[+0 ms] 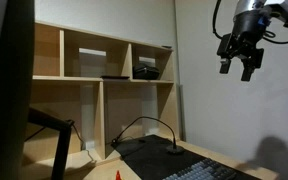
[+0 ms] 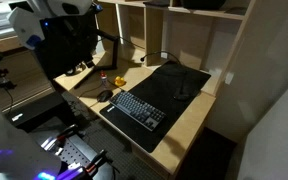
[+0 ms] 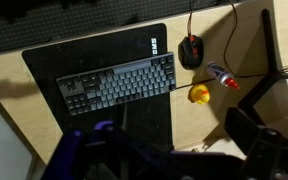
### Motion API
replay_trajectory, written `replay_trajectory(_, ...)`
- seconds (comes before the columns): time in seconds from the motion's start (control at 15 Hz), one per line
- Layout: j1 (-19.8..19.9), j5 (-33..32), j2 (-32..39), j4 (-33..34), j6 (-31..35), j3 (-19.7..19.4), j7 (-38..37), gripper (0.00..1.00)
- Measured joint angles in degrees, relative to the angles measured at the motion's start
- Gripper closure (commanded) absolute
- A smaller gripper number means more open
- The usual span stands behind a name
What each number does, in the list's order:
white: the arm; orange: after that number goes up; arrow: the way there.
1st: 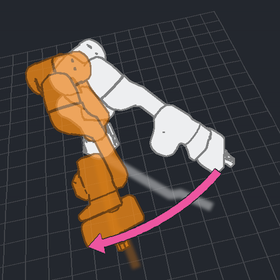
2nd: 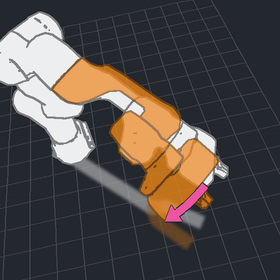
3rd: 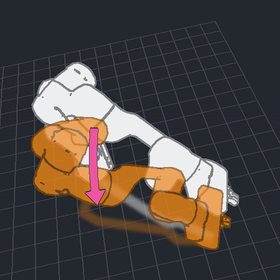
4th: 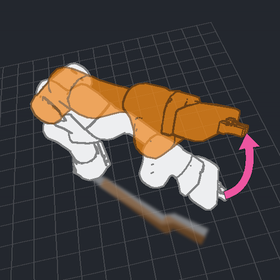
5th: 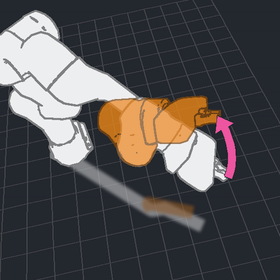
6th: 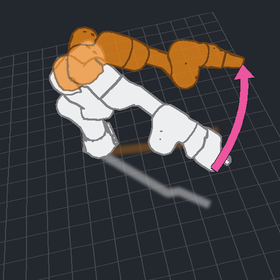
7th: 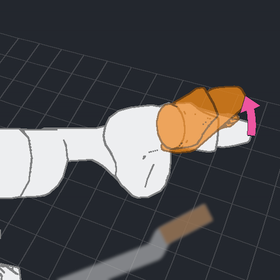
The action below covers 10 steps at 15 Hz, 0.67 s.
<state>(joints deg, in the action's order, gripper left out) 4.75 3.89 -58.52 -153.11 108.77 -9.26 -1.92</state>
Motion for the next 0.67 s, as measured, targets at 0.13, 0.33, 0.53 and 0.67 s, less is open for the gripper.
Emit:
replay_trajectory(0.13, 0.0, 0.0, 0.0, 0.0, 0.0, 0.0, 0.0, 0.00)
replay_trajectory(0.33, 0.0, 1.0, 1.1, -0.2, 0.2, 0.1, -0.5, 0.00)
replay_trajectory(0.53, -0.9, 4.9, 7.4, -1.6, 6.3, 2.4, -4.1, 0.00)
replay_trajectory(0.67, -1.7, 7.5, 13.8, -1.7, 12.7, 5.1, -7.7, 0.00)
